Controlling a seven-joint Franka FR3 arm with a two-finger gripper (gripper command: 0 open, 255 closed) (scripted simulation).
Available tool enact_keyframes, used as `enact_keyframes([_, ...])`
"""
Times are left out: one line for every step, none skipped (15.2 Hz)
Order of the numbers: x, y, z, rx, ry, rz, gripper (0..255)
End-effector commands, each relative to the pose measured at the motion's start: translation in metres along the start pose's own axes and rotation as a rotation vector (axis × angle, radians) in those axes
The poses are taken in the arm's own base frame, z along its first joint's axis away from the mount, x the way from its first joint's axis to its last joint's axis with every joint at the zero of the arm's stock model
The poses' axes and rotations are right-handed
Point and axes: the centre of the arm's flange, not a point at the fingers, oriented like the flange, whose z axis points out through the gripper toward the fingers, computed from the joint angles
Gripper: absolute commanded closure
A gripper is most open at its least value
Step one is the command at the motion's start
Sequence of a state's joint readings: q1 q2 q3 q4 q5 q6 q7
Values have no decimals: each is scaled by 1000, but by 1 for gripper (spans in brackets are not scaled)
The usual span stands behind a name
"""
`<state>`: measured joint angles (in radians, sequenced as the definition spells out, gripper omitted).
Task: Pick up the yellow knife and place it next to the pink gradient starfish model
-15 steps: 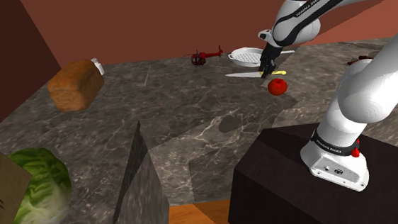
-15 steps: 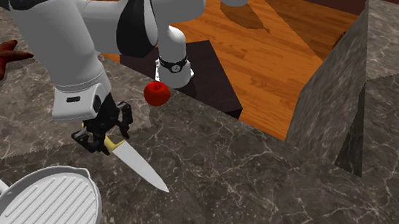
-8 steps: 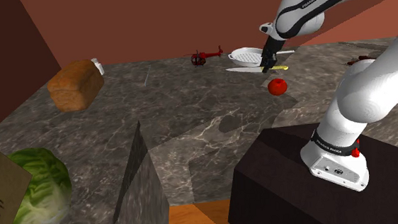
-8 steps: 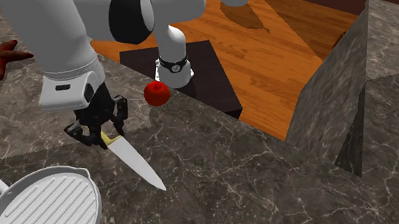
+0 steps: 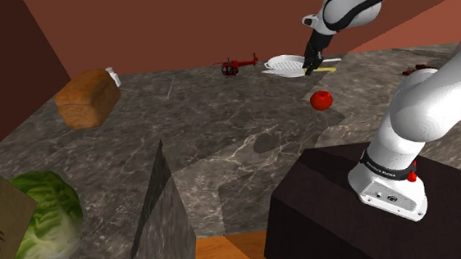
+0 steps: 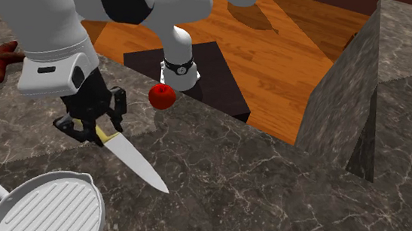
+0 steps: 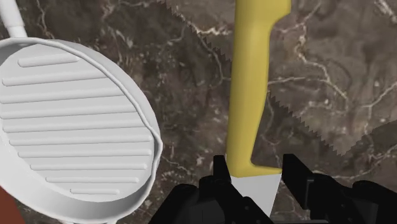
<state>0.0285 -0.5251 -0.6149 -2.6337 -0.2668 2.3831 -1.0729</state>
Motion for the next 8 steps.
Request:
enact_keyframes([2, 1, -11, 0, 0, 0, 255])
enact_keyframes([3, 2, -16, 0, 0, 0, 255])
enact_keyframes([4, 3, -21, 0, 0, 0, 255])
enact_keyframes([5, 3, -26, 0, 0, 0, 255])
enact_keyframes([5, 4, -31, 0, 0, 0, 255])
enact_keyframes([6, 5, -36, 0, 0, 0, 255])
enact_keyframes([7, 6, -42, 0, 0, 0, 255])
enact_keyframes([8, 6, -44, 0, 0, 0, 255])
